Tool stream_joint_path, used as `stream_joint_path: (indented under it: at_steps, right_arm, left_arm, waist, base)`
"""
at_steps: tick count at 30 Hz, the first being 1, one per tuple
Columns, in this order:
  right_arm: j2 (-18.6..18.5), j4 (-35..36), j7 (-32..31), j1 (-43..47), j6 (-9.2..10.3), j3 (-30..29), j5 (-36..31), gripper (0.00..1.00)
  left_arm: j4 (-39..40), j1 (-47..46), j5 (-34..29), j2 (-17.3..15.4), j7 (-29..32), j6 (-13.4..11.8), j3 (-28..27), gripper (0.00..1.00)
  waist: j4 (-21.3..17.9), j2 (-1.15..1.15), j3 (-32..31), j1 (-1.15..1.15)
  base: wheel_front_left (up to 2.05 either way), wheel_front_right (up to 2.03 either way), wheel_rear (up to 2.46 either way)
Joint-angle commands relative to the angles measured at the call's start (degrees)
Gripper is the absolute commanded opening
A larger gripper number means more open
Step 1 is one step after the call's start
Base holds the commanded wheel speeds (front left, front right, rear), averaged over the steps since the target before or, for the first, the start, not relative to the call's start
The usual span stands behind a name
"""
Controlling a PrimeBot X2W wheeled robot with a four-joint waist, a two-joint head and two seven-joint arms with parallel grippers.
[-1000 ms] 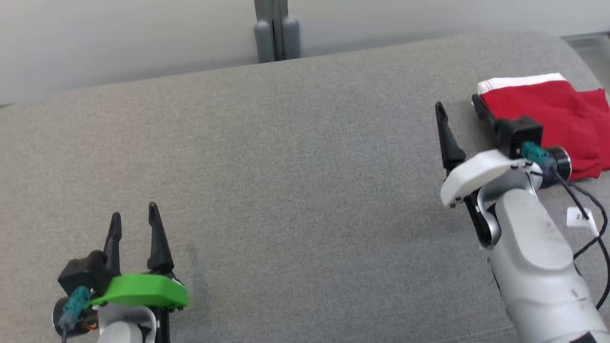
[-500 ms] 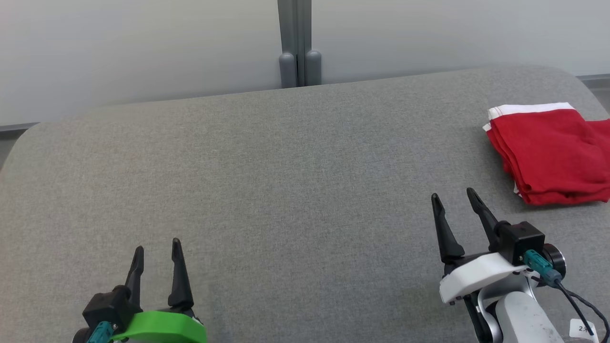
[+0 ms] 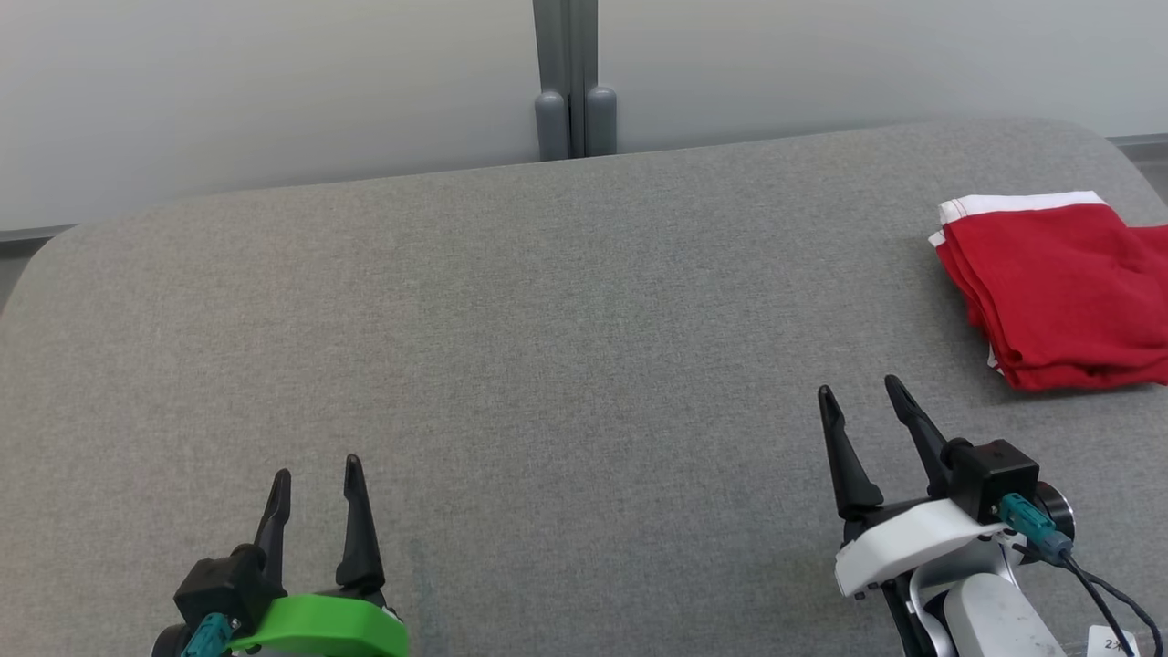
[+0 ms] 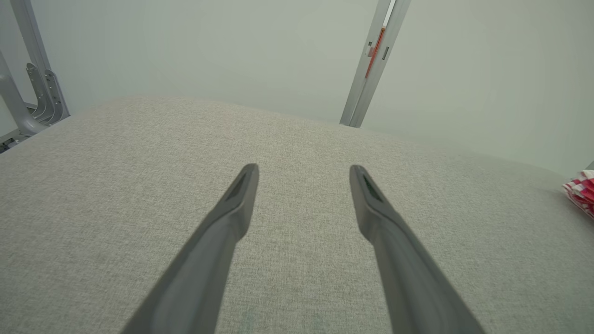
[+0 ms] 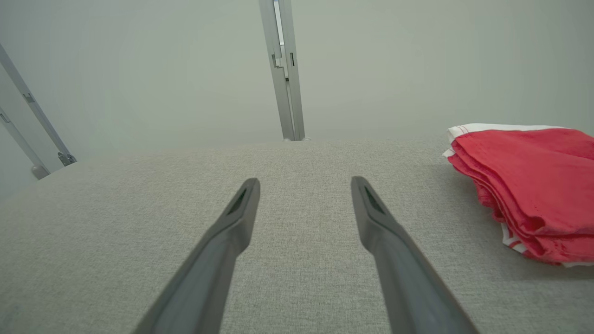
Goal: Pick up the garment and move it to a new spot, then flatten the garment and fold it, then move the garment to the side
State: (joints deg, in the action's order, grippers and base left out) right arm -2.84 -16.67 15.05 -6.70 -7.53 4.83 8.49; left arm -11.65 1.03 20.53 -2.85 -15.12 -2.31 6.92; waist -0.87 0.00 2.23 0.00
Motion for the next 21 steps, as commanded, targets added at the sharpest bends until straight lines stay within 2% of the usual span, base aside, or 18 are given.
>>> stream_joint_path:
  at_steps: [1, 8, 9, 13, 21]
  right_arm:
    - [-0.13, 0.20, 0.14, 0.49, 0.10, -0.14, 0.31, 1.00]
    - [-0.12, 0.22, 0.14, 0.41, 0.10, -0.22, 0.54, 1.00]
    - [0.02, -0.17, -0.01, 0.05, 0.00, -0.19, 0.44, 0.00]
    - [0.17, -1.64, -0.26, 1.05, 0.00, -0.20, 1.32, 0.00]
    - [-0.02, -1.10, -2.44, 0.97, 0.01, -1.23, 10.57, 0.00]
  left_arm:
    - [-0.14, -0.24, -0.26, -0.12, -0.01, -0.23, -0.14, 1.00]
    - [-0.32, -0.46, -0.28, -0.11, -0.01, -0.16, -0.23, 1.00]
    - [-0.46, -0.02, 0.03, 0.00, 0.01, -0.03, -0.02, 0.00]
    - [-2.20, 0.11, 0.85, 0.09, 0.22, 0.07, 0.12, 0.00]
    - [-2.24, -0.74, 8.71, -0.01, 2.48, 1.14, -1.27, 0.00]
  waist:
    - [0.09, 0.00, 0.00, 0.00]
    - [0.40, 0.00, 0.08, 0.00]
    - [0.39, 0.00, 0.08, 0.00]
    - [0.40, 0.00, 0.07, 0.00]
    - [0.43, 0.00, -0.07, 0.00]
  base:
    - [0.00, 0.00, 0.00]
    - [0.00, 0.00, 0.00]
    - [0.00, 0.00, 0.00]
    - [0.00, 0.00, 0.00]
    - [0.00, 0.00, 0.00]
